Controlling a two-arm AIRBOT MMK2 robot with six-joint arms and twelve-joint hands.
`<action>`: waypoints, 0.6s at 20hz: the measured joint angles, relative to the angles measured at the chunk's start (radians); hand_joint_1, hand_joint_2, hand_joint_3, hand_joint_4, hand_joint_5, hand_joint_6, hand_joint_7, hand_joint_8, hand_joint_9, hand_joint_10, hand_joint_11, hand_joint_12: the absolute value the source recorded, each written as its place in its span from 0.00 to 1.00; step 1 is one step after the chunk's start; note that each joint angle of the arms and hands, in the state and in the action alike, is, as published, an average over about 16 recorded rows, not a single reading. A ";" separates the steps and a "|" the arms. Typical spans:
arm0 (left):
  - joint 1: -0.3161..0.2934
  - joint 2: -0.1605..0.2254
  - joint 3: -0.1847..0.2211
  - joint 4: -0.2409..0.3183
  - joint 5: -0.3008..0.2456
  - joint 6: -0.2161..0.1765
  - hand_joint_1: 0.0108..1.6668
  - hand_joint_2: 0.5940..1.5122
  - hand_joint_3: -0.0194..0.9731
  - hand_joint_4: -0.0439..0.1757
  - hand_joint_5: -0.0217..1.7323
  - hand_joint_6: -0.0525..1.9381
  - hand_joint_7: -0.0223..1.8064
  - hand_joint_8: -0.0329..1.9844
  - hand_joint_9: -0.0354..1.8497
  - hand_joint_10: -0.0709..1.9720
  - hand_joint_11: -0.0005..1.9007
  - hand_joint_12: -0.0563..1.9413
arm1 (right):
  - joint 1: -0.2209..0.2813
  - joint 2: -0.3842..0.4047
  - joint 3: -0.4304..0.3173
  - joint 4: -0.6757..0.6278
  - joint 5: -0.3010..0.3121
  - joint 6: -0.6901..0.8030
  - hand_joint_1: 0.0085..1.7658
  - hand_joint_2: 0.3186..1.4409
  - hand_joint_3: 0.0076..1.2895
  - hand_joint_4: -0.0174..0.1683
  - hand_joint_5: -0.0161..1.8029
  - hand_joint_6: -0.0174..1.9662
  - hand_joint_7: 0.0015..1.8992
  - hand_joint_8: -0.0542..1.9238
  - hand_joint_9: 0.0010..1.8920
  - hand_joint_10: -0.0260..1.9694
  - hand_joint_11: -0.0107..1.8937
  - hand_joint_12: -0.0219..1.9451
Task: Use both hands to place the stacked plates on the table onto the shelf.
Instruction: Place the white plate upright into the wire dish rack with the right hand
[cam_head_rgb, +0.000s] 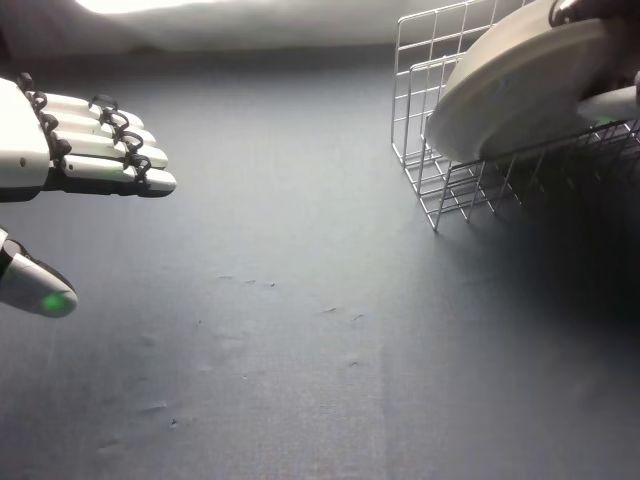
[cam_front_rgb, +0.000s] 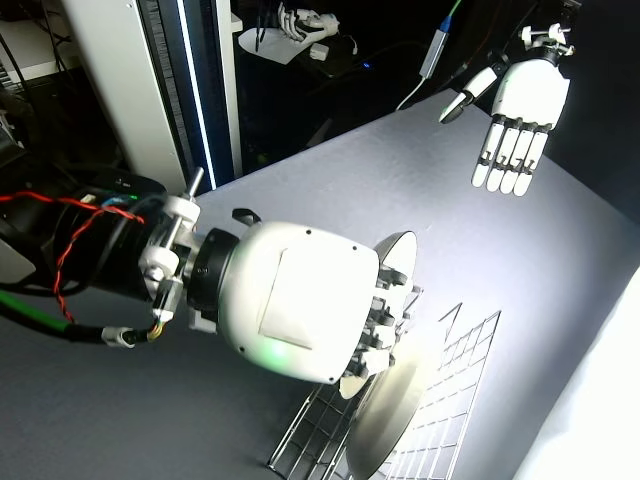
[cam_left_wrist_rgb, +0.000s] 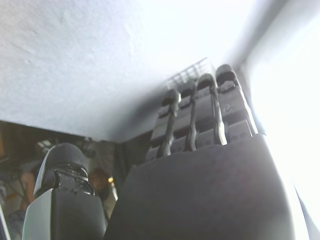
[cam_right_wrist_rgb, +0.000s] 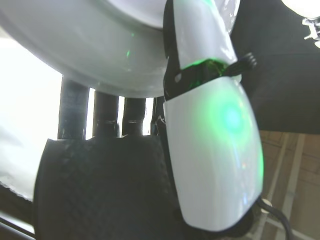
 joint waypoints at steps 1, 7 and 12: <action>0.000 0.000 0.000 0.001 0.000 0.000 0.00 0.52 0.04 0.20 0.03 0.03 0.02 0.01 0.03 0.01 0.01 0.03 | -0.004 -0.005 0.011 -0.003 0.000 -0.001 0.74 0.62 0.00 0.10 0.49 0.58 0.50 0.47 0.48 0.47 0.40 0.71; 0.000 -0.003 0.000 0.003 -0.002 -0.003 0.00 0.52 0.04 0.20 0.02 0.03 0.02 0.02 0.03 0.01 0.01 0.03 | -0.014 -0.033 0.063 -0.022 -0.010 -0.007 0.72 0.65 0.00 0.09 0.43 0.44 0.46 0.34 0.43 0.35 0.30 0.71; 0.000 -0.004 0.000 0.004 -0.004 -0.004 0.00 0.51 0.04 0.20 0.02 0.03 0.02 0.01 0.03 0.01 0.01 0.03 | -0.002 -0.042 0.080 -0.041 -0.016 -0.011 0.70 0.67 0.00 0.09 0.38 0.31 0.42 0.21 0.37 0.27 0.20 0.73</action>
